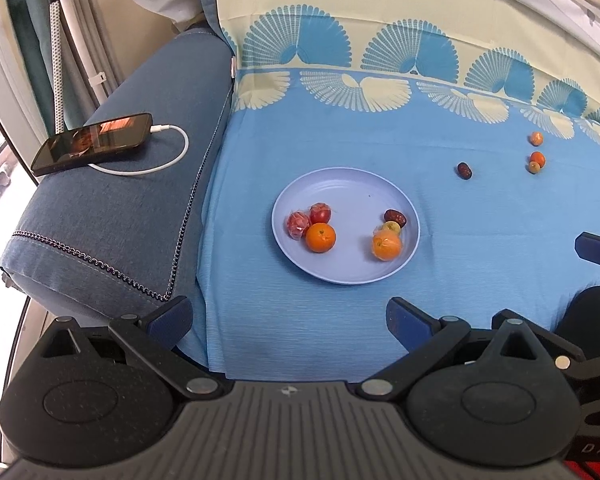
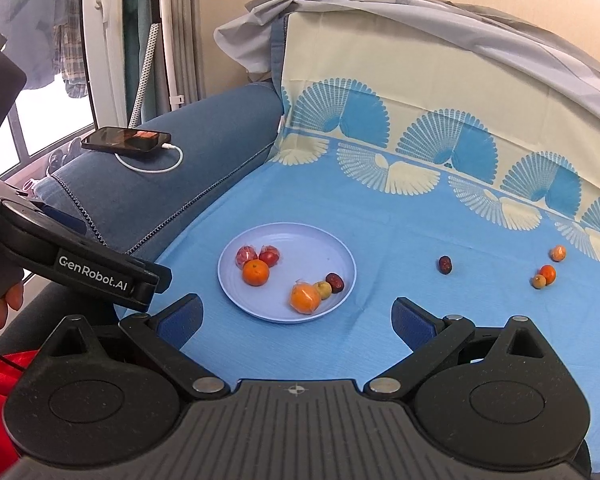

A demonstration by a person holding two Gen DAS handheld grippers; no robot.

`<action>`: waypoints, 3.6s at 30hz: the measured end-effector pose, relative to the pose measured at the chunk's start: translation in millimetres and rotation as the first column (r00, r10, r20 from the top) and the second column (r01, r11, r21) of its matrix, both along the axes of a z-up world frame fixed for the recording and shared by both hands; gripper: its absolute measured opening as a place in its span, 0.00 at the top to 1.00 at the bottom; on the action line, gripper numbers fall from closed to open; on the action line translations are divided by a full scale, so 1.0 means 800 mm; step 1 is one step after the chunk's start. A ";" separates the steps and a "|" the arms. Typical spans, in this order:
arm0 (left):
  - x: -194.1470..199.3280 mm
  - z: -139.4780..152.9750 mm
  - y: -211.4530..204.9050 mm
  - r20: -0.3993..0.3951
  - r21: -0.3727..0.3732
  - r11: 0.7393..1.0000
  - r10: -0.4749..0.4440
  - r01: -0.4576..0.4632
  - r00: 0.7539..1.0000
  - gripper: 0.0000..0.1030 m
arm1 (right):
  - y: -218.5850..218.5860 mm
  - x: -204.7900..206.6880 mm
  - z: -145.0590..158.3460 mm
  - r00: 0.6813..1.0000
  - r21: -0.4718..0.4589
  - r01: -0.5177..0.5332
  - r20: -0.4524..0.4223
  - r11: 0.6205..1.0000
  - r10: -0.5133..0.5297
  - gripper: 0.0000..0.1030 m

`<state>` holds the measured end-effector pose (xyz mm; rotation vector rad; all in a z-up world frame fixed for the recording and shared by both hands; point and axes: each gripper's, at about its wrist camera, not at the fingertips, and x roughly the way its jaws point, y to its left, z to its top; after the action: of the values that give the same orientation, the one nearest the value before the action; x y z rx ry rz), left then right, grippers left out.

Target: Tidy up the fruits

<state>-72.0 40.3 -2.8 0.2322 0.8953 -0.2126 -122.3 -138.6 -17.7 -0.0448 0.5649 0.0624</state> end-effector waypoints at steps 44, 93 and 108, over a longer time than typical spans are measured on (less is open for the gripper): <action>0.147 -0.052 -0.237 -0.080 -0.003 0.971 -0.239 0.240 0.968 0.00 | -0.322 0.120 -0.089 0.767 0.159 0.635 -0.012 0.756 -0.642 0.01; 0.097 -0.047 -0.164 -0.123 -0.013 0.963 -0.269 0.270 0.955 0.74 | -0.177 0.062 -0.052 0.954 0.188 0.299 -0.047 0.936 -0.295 0.71; -0.010 0.001 -0.029 0.013 -0.054 0.989 -0.137 0.137 0.991 0.74 | -0.062 -0.019 -0.011 0.992 0.053 0.124 0.026 0.991 -0.125 0.71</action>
<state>-80.2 16.9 -1.8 0.2435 0.8641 -0.3633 -137.6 -188.3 -26.3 0.0393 0.5351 -0.0455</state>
